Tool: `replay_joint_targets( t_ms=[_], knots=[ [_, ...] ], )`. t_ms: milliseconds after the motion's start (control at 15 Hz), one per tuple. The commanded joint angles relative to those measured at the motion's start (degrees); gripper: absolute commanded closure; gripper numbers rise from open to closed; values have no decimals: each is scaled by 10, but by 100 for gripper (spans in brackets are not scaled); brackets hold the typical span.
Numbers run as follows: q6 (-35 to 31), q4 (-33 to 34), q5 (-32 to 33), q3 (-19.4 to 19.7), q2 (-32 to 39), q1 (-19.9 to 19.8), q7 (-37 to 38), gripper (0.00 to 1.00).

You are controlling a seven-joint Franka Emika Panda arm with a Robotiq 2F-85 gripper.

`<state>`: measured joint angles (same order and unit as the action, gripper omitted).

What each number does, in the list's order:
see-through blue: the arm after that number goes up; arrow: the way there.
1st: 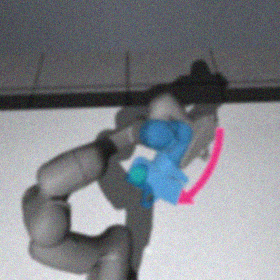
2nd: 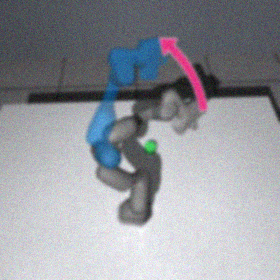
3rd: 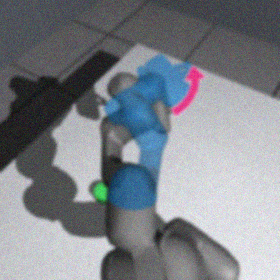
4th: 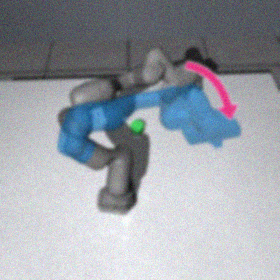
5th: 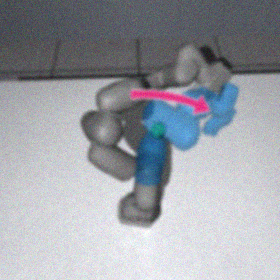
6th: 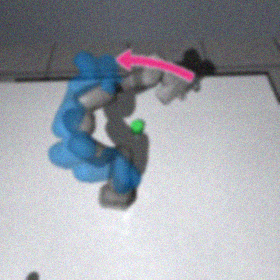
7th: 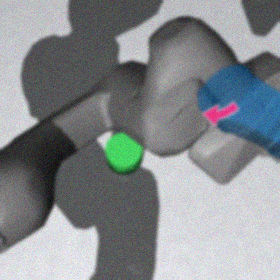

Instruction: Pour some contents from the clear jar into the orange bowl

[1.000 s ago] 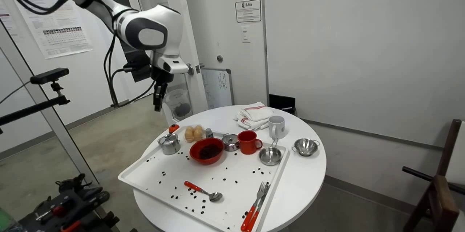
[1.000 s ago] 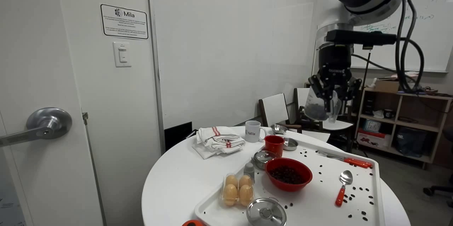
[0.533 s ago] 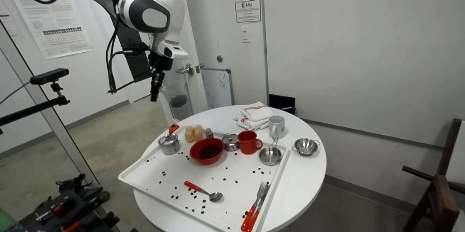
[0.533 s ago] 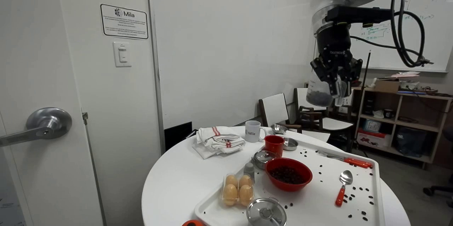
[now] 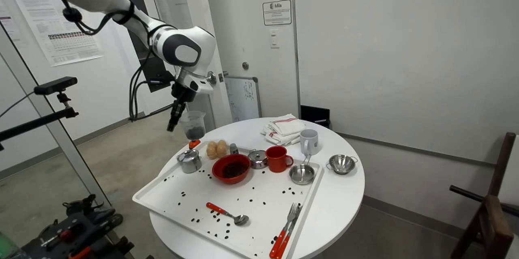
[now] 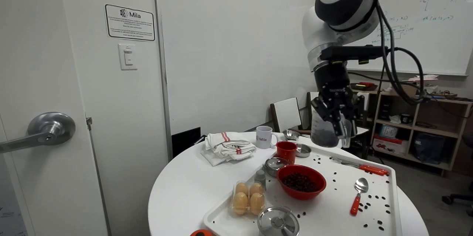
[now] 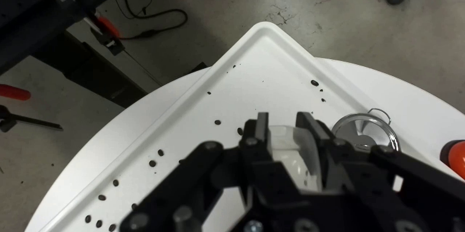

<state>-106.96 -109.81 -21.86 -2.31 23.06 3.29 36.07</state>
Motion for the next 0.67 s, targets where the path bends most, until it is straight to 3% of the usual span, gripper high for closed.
replay_joint_targets(
  t_ms=[0, 600],
  knots=[
    [50, 89, -25, -1, 70, -4, -15, 91],
    [153, 147, -125, -3, 75, -43, -120, 91]
  ],
)
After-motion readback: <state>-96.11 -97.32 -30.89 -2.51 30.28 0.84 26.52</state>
